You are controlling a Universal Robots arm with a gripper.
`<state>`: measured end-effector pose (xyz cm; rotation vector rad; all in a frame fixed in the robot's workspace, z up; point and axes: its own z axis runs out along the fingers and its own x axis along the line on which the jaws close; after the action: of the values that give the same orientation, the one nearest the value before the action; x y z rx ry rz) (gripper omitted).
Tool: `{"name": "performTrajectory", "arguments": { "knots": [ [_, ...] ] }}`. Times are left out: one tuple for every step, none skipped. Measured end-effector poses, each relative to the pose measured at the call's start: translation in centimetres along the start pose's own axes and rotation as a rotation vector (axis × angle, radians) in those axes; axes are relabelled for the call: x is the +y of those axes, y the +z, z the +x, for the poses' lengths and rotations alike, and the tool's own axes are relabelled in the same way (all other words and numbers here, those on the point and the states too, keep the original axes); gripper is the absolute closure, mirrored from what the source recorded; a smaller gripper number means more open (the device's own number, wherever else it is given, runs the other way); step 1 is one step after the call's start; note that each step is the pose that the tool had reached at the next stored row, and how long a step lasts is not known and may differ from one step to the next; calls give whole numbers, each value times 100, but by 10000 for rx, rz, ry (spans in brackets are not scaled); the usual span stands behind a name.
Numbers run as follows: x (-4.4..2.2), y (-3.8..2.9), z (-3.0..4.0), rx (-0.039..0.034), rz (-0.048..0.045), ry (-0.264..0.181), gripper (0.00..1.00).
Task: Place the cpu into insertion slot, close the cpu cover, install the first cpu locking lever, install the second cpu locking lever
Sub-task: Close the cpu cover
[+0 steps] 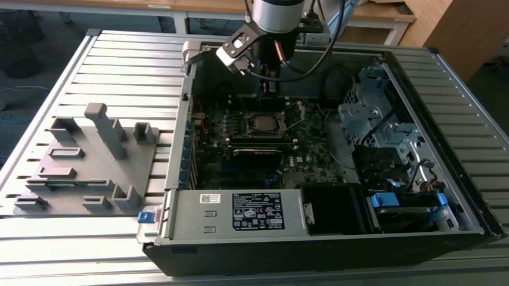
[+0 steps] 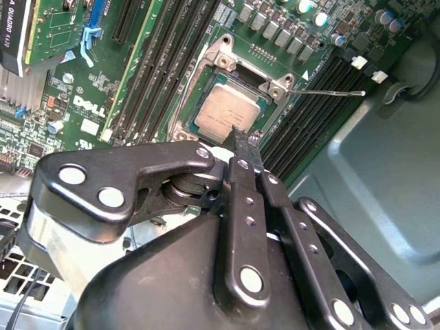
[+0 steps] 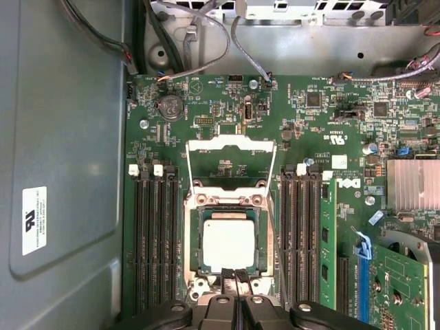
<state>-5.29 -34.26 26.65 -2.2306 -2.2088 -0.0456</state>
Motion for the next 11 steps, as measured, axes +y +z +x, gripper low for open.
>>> {"name": "performTrajectory", "arguments": {
  "knots": [
    [2,0,1,1,0,0,90],
    [5,0,2,1,0,0,90],
    [8,1,2,1,-1,1,90],
    [9,1,2,1,-1,1,90],
    [14,1,2,2,-1,1,90],
    [18,-3,3,2,-1,1,90],
    [18,-3,3,2,-1,1,90],
    [18,-4,3,2,-1,1,90],
    [18,-7,3,1,-1,1,90],
    [17,-9,2,0,0,1,90],
    [18,-12,3,-1,0,1,90]
  ]
}}
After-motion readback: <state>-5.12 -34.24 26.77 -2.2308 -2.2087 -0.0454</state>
